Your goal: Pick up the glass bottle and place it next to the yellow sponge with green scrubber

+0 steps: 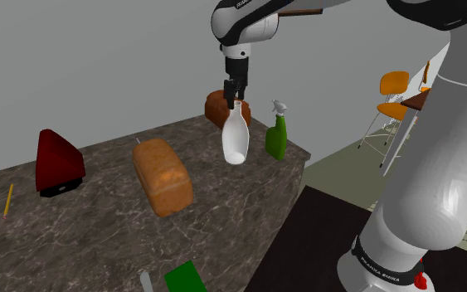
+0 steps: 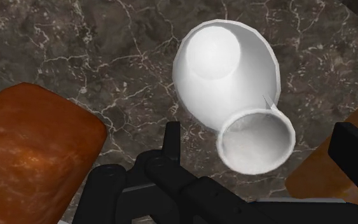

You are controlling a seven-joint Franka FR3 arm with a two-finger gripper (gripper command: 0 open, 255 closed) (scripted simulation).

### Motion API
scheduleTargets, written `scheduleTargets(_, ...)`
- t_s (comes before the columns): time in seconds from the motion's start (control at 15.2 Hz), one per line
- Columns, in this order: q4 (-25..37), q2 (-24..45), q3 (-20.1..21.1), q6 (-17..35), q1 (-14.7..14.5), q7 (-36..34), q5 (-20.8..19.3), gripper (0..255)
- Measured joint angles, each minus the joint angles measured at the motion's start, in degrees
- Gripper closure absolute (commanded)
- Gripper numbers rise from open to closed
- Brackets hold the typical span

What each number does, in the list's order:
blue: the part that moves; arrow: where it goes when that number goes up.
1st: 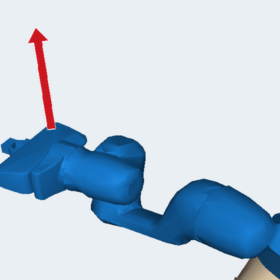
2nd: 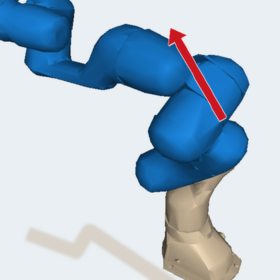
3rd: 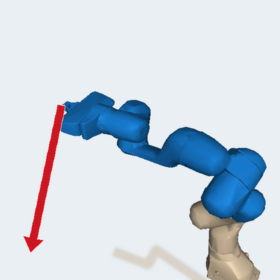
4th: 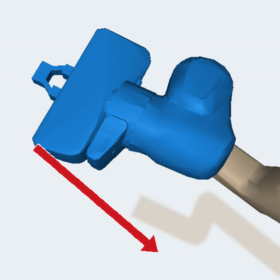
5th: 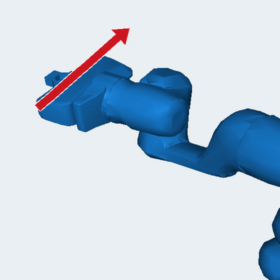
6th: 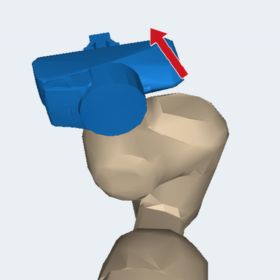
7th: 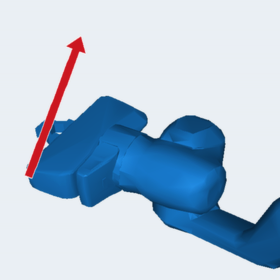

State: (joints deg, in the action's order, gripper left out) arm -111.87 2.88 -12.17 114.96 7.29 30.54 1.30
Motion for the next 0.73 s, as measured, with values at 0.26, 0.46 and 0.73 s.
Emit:
scheduleTargets(0.26,-1.9,0.87,0.02,2.73,0.01,0.14,0.2,0)
scheduleTargets(0.46,-2.3,0.96,0.0,3.23,0.03,0.2,0.24,0)
scheduleTargets(0.73,-2.32,0.99,0.0,3.3,0.03,0.2,0.25,0)
